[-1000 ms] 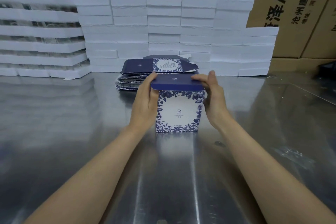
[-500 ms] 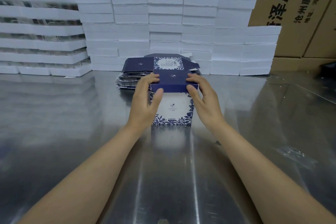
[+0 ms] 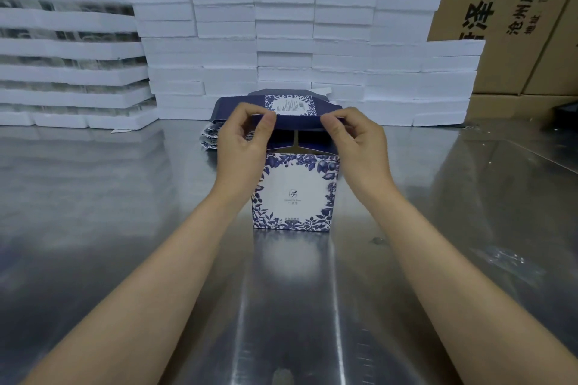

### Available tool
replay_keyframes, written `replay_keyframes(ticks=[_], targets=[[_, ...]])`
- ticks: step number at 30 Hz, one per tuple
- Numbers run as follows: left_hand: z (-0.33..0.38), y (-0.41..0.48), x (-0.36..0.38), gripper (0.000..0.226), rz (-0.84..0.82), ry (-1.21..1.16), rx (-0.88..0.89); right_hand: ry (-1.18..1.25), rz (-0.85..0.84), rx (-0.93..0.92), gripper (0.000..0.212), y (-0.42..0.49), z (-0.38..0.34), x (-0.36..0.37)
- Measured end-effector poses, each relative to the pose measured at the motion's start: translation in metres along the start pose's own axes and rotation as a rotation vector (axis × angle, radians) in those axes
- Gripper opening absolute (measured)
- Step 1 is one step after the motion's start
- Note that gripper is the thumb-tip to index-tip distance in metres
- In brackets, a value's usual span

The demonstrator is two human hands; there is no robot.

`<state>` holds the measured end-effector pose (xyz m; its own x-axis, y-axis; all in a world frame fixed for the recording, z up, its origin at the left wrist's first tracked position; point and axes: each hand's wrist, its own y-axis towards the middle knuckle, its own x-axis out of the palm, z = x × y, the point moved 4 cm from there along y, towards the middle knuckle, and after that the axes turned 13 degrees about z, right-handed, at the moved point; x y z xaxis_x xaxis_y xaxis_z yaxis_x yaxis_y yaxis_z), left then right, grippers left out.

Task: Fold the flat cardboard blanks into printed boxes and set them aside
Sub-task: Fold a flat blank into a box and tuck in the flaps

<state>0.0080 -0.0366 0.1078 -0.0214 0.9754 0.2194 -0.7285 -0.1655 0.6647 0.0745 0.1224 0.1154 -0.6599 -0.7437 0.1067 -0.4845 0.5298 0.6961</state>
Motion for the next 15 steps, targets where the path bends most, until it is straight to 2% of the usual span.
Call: replay_keyframes(ticks=[3, 5, 8, 10, 12, 15], targets=[[0.002, -0.003, 0.000, 0.021, -0.002, 0.014, 0.010, -0.049, 0.049, -0.043, 0.026, -0.003, -0.002, -0.002], [0.004, -0.004, 0.000, 0.018, 0.001, 0.031, 0.046, -0.059, 0.059, -0.055, 0.021, -0.003, -0.005, -0.002], [0.009, -0.005, 0.000, 0.014, -0.026, 0.029, 0.081, -0.036, 0.015, -0.047, 0.009, -0.004, -0.006, 0.001], [0.010, -0.007, 0.002, 0.018, -0.079, 0.040, 0.101, -0.034, -0.024, -0.062, 0.013, -0.009, -0.008, 0.007], [0.013, -0.009, 0.005, 0.011, -0.116, 0.102, 0.190, -0.020, -0.028, -0.046, 0.016, -0.012, -0.009, 0.009], [0.014, -0.009, 0.005, 0.007, -0.097, 0.136, 0.253, -0.031, -0.026, -0.065, 0.014, -0.012, -0.007, 0.007]])
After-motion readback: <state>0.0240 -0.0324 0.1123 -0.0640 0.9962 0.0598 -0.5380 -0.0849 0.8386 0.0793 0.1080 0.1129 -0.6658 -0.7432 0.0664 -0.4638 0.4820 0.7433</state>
